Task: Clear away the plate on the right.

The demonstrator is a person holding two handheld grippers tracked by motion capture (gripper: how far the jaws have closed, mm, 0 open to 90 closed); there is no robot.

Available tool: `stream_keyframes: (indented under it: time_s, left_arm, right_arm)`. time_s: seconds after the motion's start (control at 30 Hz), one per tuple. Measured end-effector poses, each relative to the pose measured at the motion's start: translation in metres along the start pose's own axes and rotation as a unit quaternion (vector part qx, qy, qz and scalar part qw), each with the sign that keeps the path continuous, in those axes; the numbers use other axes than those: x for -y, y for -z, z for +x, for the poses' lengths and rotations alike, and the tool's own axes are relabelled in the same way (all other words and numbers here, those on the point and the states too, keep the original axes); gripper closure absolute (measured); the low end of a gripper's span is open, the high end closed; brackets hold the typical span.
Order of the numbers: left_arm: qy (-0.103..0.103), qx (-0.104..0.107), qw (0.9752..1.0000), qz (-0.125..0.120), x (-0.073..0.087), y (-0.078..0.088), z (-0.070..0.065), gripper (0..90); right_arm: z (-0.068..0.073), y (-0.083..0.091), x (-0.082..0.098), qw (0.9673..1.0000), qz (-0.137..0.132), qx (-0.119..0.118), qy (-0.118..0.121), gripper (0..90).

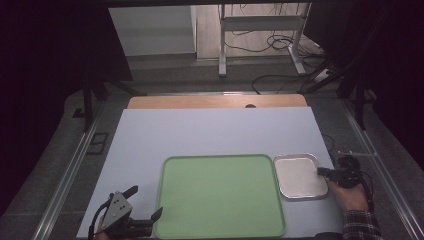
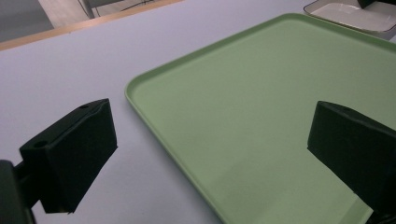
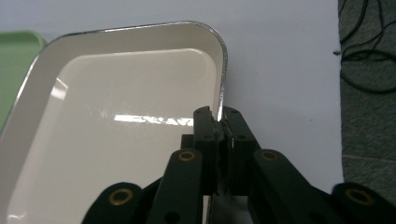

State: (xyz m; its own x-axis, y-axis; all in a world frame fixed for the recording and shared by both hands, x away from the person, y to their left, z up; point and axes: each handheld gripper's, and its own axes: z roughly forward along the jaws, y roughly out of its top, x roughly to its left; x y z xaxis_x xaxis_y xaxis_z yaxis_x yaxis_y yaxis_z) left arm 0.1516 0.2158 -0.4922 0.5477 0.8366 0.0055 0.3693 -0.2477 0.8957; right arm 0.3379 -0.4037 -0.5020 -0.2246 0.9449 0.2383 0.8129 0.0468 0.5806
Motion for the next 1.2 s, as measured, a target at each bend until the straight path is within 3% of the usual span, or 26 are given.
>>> stream_keyframes:
  time_s: [0.2,0.3,0.5,0.87,1.2]
  left_arm:
    - [-0.001,-0.001,1.0,-0.001,0.0,0.0,0.0,1.2]
    - [-0.002,-0.001,1.0,-0.002,0.0,0.001,0.0,1.1]
    - [-0.001,-0.001,1.0,-0.002,0.0,0.0,0.0,1.2]
    - [-0.002,-0.002,1.0,-0.003,-0.001,0.0,0.0,1.1]
    - [-0.002,-0.002,1.0,-0.003,-0.001,0.0,0.0,1.1]
  right_arm:
    - [-0.007,0.005,-0.001,0.9987,-0.013,-0.02,-0.046,89.0]
    - [-0.01,0.009,-0.001,0.9984,-0.021,-0.014,-0.051,89.0]
    - [-0.014,0.019,-0.001,0.9958,-0.048,-0.029,-0.072,89.0]
    - [-0.006,0.026,-0.003,0.995,-0.063,-0.044,-0.064,89.0]
    - [0.012,0.027,-0.006,0.9933,-0.071,-0.071,-0.056,88.8]
